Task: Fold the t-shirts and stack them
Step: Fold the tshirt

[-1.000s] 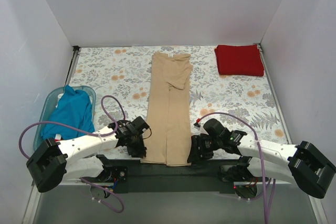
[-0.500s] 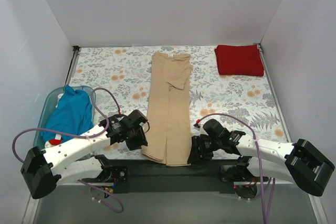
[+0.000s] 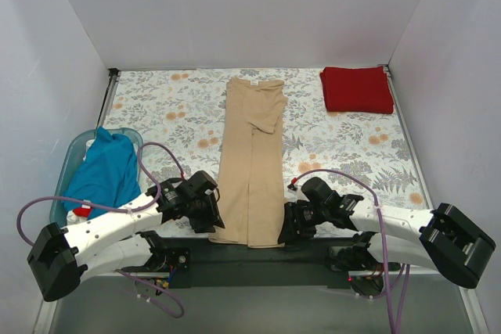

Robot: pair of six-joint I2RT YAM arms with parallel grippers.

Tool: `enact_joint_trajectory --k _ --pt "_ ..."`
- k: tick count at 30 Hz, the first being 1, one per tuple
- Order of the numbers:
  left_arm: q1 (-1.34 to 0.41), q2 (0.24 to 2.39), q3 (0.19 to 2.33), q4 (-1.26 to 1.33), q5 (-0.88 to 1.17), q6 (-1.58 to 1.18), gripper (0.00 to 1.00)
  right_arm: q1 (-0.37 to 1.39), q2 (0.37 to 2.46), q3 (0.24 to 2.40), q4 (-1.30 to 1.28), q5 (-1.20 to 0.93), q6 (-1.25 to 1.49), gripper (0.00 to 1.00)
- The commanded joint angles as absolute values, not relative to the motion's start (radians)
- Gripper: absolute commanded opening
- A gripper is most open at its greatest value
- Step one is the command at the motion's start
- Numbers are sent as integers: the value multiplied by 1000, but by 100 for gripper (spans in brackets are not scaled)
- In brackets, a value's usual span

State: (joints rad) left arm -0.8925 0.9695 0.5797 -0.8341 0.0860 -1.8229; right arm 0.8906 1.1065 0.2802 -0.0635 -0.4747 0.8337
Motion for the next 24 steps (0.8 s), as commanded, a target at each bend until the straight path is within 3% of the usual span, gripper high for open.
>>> enact_joint_trajectory --k 1,7,14,24 --pt "-897 966 601 -904 28 -1844 34 899 1123 265 -87 -454 825 52" --pt "-897 980 646 -1012 -83 -1898 27 897 1112 279 -109 -445 824 49" --pt "-896 960 608 -988 -87 -1919 27 916 989 467 -305 -296 743 50" --pt "-853 905 499 -821 -15 -1898 31 1063 1242 667 -203 -189 759 50"
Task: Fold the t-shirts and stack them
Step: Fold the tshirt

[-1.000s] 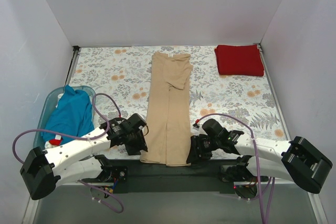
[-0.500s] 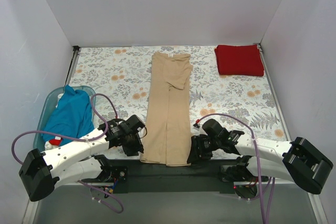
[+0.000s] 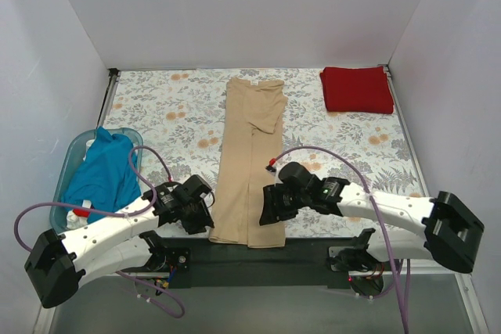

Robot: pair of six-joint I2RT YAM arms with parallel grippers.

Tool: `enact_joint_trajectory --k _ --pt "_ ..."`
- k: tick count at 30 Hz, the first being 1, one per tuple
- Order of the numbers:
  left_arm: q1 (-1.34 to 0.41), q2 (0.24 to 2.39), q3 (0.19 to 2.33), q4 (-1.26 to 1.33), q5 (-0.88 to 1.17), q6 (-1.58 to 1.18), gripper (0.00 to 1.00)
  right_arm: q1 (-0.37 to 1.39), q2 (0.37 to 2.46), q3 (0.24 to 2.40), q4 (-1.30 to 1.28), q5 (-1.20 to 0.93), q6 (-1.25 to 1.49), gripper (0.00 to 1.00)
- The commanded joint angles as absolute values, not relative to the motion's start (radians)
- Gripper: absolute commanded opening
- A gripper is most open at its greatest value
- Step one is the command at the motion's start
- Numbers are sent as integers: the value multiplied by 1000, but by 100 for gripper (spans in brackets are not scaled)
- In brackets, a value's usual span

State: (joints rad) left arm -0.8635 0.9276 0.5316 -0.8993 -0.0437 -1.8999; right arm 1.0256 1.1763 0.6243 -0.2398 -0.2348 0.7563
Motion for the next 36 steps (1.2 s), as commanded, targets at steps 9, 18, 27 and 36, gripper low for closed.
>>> enact_joint_trajectory --k 9,18,27,36 --pt "-850 905 408 -680 52 -1905 31 1115 1472 847 -183 -192 689 48" --pt "-848 905 380 -618 95 -1891 23 1189 1635 986 -277 -250 603 47" --pt "-848 974 345 -479 172 -1894 13 1219 1660 985 -322 -227 575 46" --pt "-848 966 347 -455 204 -1878 10 1258 1667 1012 -374 -186 566 42"
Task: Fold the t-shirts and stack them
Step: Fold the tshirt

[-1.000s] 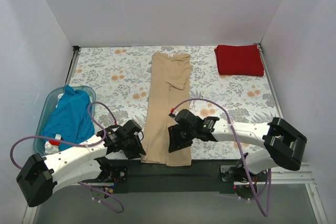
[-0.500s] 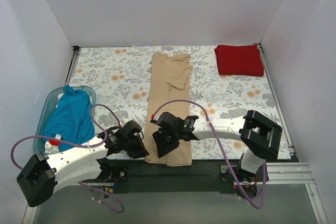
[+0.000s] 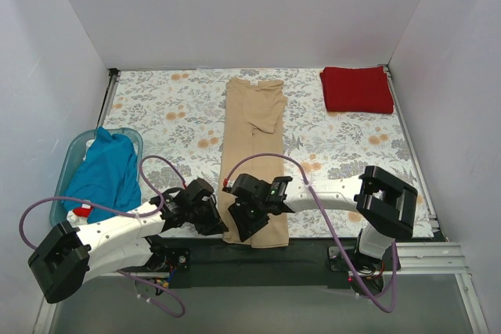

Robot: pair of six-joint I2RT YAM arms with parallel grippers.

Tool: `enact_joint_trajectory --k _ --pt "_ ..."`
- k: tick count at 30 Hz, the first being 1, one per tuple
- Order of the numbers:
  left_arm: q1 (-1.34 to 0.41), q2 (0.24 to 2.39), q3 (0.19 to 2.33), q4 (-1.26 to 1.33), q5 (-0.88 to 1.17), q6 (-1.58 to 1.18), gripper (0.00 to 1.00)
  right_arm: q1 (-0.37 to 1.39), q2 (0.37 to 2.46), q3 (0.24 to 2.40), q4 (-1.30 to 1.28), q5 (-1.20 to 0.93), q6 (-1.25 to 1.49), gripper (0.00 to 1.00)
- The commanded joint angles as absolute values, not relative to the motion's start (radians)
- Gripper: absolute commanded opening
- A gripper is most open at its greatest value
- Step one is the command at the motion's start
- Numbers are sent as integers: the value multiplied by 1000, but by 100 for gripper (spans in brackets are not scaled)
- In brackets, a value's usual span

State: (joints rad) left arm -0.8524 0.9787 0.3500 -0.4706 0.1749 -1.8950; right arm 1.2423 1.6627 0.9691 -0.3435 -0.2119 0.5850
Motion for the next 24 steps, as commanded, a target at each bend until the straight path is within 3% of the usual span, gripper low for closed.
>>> enact_joint_trajectory --k 1,18,24 --pt "-848 956 347 -463 201 -1876 10 1262 1667 1014 -377 -181 568 42" --pt "-848 887 370 -575 156 -1878 14 1276 1747 1077 -390 -193 560 40" --pt "-848 881 380 -591 153 -1875 14 1281 1750 1083 -399 -189 560 32"
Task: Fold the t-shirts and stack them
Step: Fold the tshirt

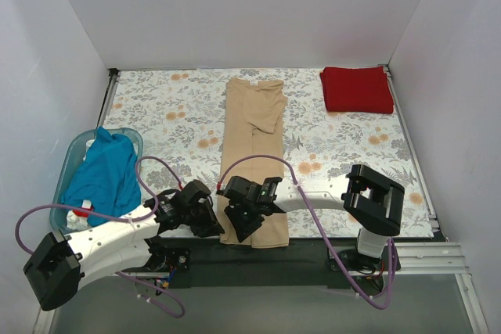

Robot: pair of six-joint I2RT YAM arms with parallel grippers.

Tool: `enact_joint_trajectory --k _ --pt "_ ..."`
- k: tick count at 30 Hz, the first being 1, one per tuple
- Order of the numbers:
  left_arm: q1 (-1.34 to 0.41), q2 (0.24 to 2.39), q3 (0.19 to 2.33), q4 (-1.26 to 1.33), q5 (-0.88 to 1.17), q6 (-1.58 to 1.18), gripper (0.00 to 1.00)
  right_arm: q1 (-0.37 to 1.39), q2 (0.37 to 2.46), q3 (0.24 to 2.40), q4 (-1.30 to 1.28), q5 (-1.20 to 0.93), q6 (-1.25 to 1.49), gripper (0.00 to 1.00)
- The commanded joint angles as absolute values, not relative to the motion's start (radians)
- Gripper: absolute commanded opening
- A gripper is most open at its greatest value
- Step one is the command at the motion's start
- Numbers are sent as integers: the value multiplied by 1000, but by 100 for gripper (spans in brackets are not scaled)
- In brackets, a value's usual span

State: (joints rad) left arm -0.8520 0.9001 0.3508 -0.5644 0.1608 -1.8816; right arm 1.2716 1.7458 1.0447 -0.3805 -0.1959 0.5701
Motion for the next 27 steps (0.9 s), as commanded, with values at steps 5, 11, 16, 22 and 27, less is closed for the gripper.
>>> enact_joint_trajectory --k 5,11,16,22,27 --pt "-848 870 388 -621 143 -1876 16 1284 1741 1075 -403 -179 563 15" --pt "-848 847 399 -659 126 -1881 27 1287 1704 1072 -420 -146 569 8" --pt "-848 830 423 -716 83 -1890 34 1289 1675 1071 -433 -130 575 6" --pt "-848 856 437 -779 48 -1925 34 1299 1657 1091 -468 -104 577 6" --pt "-848 867 446 -784 34 -1922 34 1316 1664 1092 -485 -97 581 6"
